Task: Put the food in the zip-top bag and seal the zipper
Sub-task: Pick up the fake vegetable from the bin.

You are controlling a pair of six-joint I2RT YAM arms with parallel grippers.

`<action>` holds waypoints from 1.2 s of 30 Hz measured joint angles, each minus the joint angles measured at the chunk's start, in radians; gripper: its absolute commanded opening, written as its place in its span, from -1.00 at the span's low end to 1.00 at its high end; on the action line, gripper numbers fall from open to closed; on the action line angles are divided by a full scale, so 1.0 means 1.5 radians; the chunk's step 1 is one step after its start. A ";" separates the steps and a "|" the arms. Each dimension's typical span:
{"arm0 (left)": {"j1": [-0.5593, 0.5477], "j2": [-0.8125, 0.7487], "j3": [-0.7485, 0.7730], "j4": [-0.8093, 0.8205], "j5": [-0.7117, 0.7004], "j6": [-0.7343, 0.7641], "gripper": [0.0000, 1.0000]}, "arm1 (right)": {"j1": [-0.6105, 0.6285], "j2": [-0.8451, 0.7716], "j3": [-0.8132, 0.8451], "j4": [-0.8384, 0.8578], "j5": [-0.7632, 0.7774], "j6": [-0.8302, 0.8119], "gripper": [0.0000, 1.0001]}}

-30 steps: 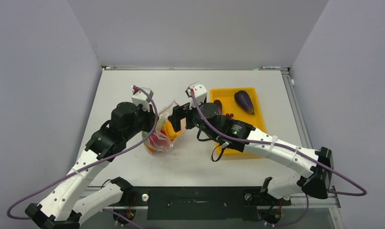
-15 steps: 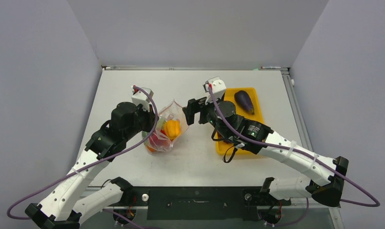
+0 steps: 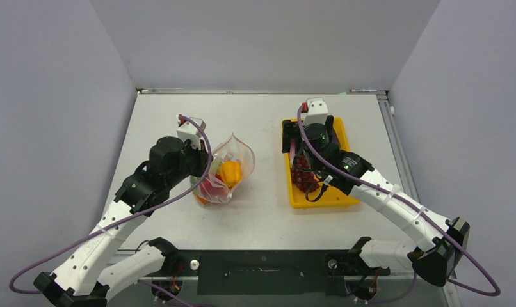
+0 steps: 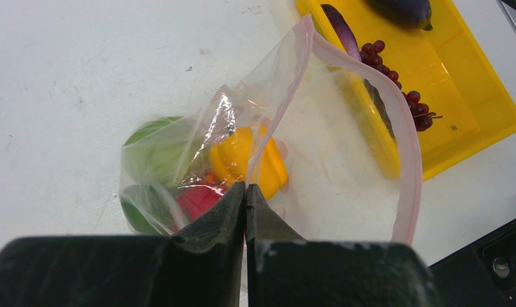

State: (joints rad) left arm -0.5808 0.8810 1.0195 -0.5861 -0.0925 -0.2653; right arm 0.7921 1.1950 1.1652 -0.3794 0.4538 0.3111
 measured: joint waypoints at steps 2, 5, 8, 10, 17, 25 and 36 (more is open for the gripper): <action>0.000 0.000 0.000 0.000 0.000 0.000 -1.00 | -0.014 0.001 -0.007 -0.005 0.020 -0.008 0.67; 0.000 0.000 0.000 0.000 0.000 0.000 -1.00 | -0.045 0.006 -0.015 -0.005 0.039 -0.016 0.69; 0.000 0.000 0.000 0.000 0.000 0.000 -1.00 | -0.078 0.023 -0.019 -0.002 0.055 -0.026 0.73; 0.000 0.000 0.000 0.000 0.000 0.000 -1.00 | -0.100 0.039 -0.022 0.001 0.063 -0.035 0.75; 0.000 0.000 0.000 0.000 0.000 0.000 -1.00 | -0.176 0.110 -0.023 0.008 0.063 -0.060 0.89; 0.000 0.000 0.000 0.000 0.002 0.000 -1.00 | -0.254 0.186 -0.013 0.008 0.016 -0.076 0.90; 0.000 0.000 0.000 0.000 0.003 0.000 -1.00 | -0.310 0.280 0.044 0.001 -0.049 -0.081 0.79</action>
State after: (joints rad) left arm -0.5808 0.8806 1.0195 -0.5865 -0.0879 -0.2653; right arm 0.3267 1.6150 1.2308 -0.3782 0.3801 0.1902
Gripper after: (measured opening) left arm 0.004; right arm 0.900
